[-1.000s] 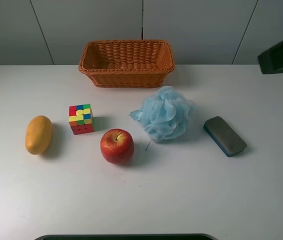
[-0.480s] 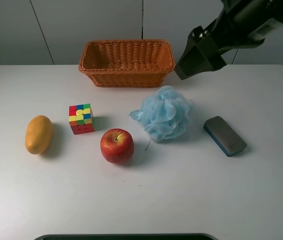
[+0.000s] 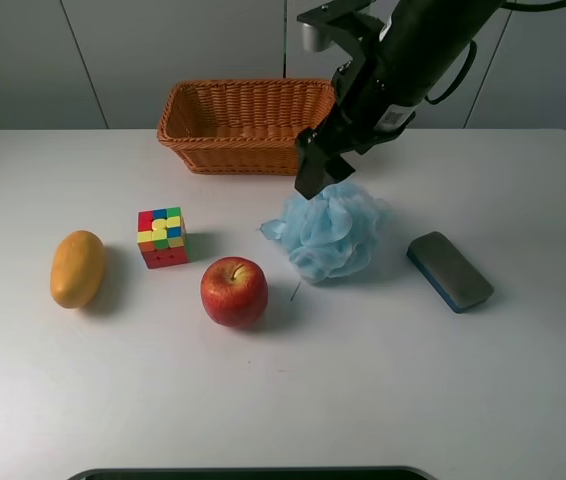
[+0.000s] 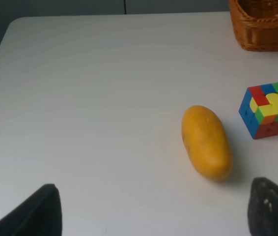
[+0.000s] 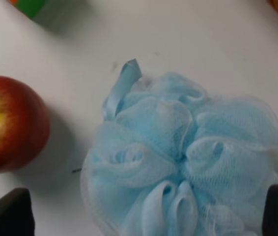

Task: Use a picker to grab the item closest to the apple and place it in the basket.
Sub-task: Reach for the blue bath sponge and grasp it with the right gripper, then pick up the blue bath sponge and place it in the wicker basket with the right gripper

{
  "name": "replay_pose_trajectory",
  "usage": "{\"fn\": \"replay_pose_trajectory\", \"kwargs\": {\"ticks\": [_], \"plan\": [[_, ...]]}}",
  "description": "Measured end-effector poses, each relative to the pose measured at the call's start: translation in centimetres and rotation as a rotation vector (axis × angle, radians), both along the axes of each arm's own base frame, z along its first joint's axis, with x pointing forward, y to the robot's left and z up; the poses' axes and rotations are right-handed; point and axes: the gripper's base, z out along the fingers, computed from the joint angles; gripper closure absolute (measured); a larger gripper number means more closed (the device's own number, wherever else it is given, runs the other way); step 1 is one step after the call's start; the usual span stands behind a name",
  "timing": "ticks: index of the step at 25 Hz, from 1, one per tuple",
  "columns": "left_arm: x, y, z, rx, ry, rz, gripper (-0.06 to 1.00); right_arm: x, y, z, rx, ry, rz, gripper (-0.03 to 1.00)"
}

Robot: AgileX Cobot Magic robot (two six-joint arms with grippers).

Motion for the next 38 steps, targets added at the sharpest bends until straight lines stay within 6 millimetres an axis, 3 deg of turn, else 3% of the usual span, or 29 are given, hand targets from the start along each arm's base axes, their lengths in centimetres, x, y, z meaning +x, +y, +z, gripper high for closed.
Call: {"fn": "replay_pose_trajectory", "kwargs": {"ticks": [7, 11, 14, 18, 22, 32, 38], "plan": [[0.0, 0.0, 0.0, 0.000, 0.000, 0.000, 0.22, 2.6, 1.5, -6.9, -0.092, 0.118, 0.038, 0.27], [0.0, 0.0, 0.0, 0.000, 0.000, 0.000, 0.22, 3.1, 1.6, -11.0, -0.150, 0.183, 0.062, 0.27], [0.0, 0.0, 0.0, 0.000, 0.000, 0.000, 0.22, 3.2, 1.5, -12.9, -0.183, 0.215, 0.072, 0.27], [0.0, 0.0, 0.0, 0.000, 0.000, 0.000, 0.22, 3.3, 1.4, -13.5, -0.202, 0.222, 0.081, 0.29], [0.0, 0.0, 0.0, 0.000, 0.000, 0.000, 0.22, 3.3, 1.4, -13.5, -0.204, 0.220, 0.083, 0.53], [0.0, 0.0, 0.0, 0.000, 0.000, 0.000, 0.22, 3.3, 1.5, -13.4, -0.207, 0.228, 0.085, 0.53], [0.0, 0.0, 0.0, 0.000, 0.000, 0.000, 0.22, 3.8, 1.8, -11.7, -0.212, 0.253, 0.078, 0.54]]}}
